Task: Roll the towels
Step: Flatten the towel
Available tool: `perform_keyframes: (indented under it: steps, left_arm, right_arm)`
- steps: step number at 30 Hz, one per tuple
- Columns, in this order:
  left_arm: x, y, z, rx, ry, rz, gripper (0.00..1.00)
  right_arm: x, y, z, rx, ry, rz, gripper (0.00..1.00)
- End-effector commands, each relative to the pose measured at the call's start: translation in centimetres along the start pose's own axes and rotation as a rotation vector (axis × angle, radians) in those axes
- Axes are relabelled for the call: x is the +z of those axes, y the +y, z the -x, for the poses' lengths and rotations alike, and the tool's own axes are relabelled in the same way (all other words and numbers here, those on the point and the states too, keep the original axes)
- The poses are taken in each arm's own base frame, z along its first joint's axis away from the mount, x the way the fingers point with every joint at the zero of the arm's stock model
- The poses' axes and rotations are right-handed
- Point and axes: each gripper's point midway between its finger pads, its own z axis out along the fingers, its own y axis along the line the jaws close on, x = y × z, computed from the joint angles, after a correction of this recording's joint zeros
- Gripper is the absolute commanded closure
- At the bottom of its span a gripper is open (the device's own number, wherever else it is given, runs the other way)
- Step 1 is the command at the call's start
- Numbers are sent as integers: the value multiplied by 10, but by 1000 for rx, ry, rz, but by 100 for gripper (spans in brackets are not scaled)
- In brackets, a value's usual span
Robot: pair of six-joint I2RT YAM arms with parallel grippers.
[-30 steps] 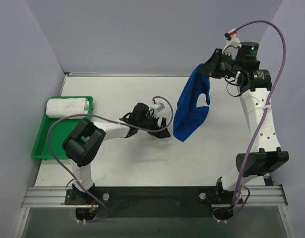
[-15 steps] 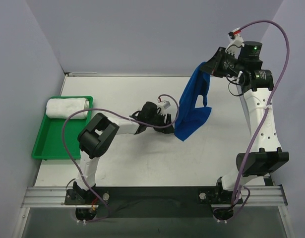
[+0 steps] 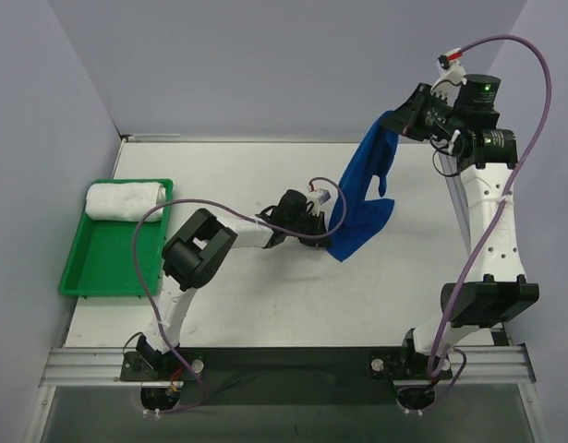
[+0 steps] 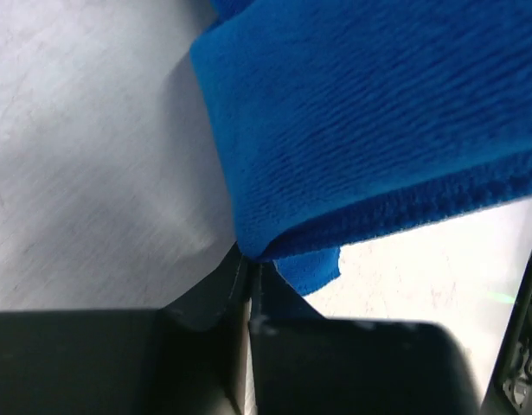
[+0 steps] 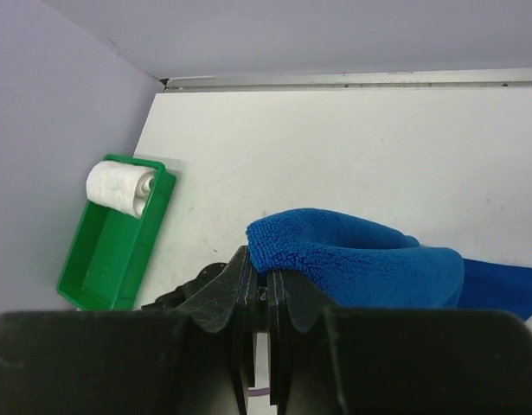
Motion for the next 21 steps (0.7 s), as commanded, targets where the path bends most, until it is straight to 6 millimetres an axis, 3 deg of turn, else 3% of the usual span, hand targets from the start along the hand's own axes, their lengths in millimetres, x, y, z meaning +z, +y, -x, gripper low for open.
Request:
perform_keyframes:
  steps: [1,2,3,4,5,6,7,8,9,10,12,13,14,18,20,21]
  left_arm:
    - [-19,22,-4,11,81,84,100]
    - [-34,18,10,29,66,90,100]
    - [-48,30,24,29,46,111,100]
    - [-71,27,27,44,79,119,100]
    - [-85,30,35,57,80,133,100]
    - [-105,47,48,86,67,168,100]
    - [-123,52,44,78,107,191,100]
    - [-144,47,67,115,71,194,100]
    - [-164,60,79,162,64,221,100]
    - [-182,61,74,153,115,243,100]
    - [-212,64,100,252,115,263,100]
    - [-226,60,95,247,157,265,100]
    - [-237,54,107,286,146,267,100]
    - [-279,46,111,431,194,326,100]
    - [-302,43,106,460,214,380,100]
    - [-310,43,102,479,228,390,100]
  right_arm:
    - [-18,-6,35,-45,-104,7,100]
    - [-23,-10,35,-48,-109,-3,100]
    - [-27,-15,36,-78,-114,-15,100]
    - [-33,-32,34,-73,-109,-52,100]
    - [-41,-35,34,-88,-114,-69,100]
    - [-47,-45,33,-123,-110,-97,100]
    - [-52,-55,30,-128,-100,-124,100]
    - [-63,-69,25,-114,-85,-165,100]
    - [-68,-76,22,-133,-73,-182,100]
    - [-74,-89,12,-116,-46,-210,100]
    - [-79,-98,0,-126,-2,-238,100]
    - [-82,-104,-13,-147,53,-258,100]
    - [-83,-108,-21,-147,84,-267,100]
    - [-94,-119,-57,-165,213,-307,100]
    - [-105,-121,-70,-183,242,-328,100]
    - [-107,-126,-86,-169,279,-336,100]
